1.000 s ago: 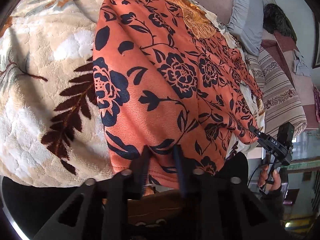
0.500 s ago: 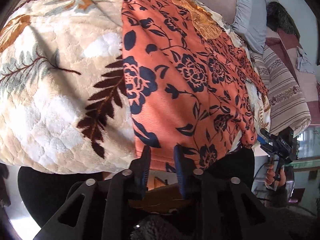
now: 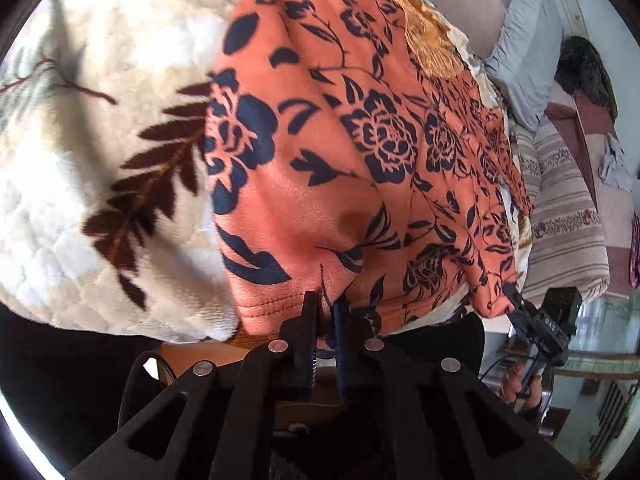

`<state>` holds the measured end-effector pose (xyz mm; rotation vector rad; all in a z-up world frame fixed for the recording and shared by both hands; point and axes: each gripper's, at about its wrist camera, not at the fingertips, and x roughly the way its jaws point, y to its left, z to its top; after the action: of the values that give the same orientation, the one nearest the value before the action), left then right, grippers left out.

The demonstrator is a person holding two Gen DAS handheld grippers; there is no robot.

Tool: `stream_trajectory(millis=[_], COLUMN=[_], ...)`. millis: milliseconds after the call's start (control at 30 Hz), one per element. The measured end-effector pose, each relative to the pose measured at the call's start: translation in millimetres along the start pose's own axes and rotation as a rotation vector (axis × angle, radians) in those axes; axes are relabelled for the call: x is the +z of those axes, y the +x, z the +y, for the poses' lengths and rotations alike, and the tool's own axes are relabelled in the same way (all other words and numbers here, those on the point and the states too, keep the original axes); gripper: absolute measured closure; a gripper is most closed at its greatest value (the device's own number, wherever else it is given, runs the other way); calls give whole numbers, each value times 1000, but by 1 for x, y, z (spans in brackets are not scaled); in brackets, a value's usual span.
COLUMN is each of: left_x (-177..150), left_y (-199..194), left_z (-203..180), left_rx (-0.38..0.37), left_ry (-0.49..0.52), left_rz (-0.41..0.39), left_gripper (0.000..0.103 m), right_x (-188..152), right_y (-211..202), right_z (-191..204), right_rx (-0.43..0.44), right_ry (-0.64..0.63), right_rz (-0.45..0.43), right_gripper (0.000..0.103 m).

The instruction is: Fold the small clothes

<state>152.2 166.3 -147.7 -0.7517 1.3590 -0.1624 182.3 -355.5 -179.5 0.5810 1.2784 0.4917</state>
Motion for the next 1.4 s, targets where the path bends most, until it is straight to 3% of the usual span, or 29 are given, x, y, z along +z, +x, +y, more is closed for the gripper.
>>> stream_trajectory(millis=[100, 200, 300, 333, 400, 467, 533, 600, 700, 800, 867, 967, 1033, 1133, 1233, 1400], left_x=[-2, 1, 2, 0, -5, -2, 10, 28, 37, 21, -9, -31, -38, -32, -25, -45], left_y=[-30, -22, 4, 10, 9, -8, -27, -32, -21, -9, -17, -1, 10, 27, 43, 48], left_z=[13, 30, 45, 50, 56, 51, 43, 39, 37, 20, 22, -2, -11, -26, -39, -53], left_rx=[72, 167, 321, 335, 256, 205, 200, 196, 144, 94, 114, 348, 422, 394, 415, 394], left_ry=[-12, -14, 2, 14, 31, 66, 100, 89, 42, 72, 118, 305, 403, 436, 442, 499], left_rz=[-70, -27, 53, 77, 101, 27, -55, -94, -72, -6, 58, 48, 18, -18, -86, -134], left_gripper=[96, 94, 94, 94, 94, 94, 86, 52, 50, 50, 50, 51, 51, 51, 51, 52], right_x=[-6, -4, 1, 2, -1, 0, 7, 20, 37, 31, 23, 17, 15, 8, -10, -24], right_y=[-21, -25, -6, 1, 6, 2, -9, -18, -14, 5, 23, 47, 61, 83, 95, 101], right_z=[22, 20, 1, -6, -16, -16, -13, -12, 1, 52, 81, 100, 107, 123, 144, 152], right_rx=[76, 41, -103, -162, -222, -217, -217, -186, -120, -83, -108, -111, -119, -106, -108, -92], right_ry=[-32, -26, 9, 19, 30, 41, 36, 52, 90, -74, -179, -213, -217, -235, -306, -292], right_rz=[-17, -13, 23, 37, 59, 53, 7, -48, -65, -1, 44, 103, 132, 187, 227, 259], right_gripper=[98, 98, 98, 98, 93, 90, 82, 62, 60, 58, 57, 56, 56, 56, 56, 56])
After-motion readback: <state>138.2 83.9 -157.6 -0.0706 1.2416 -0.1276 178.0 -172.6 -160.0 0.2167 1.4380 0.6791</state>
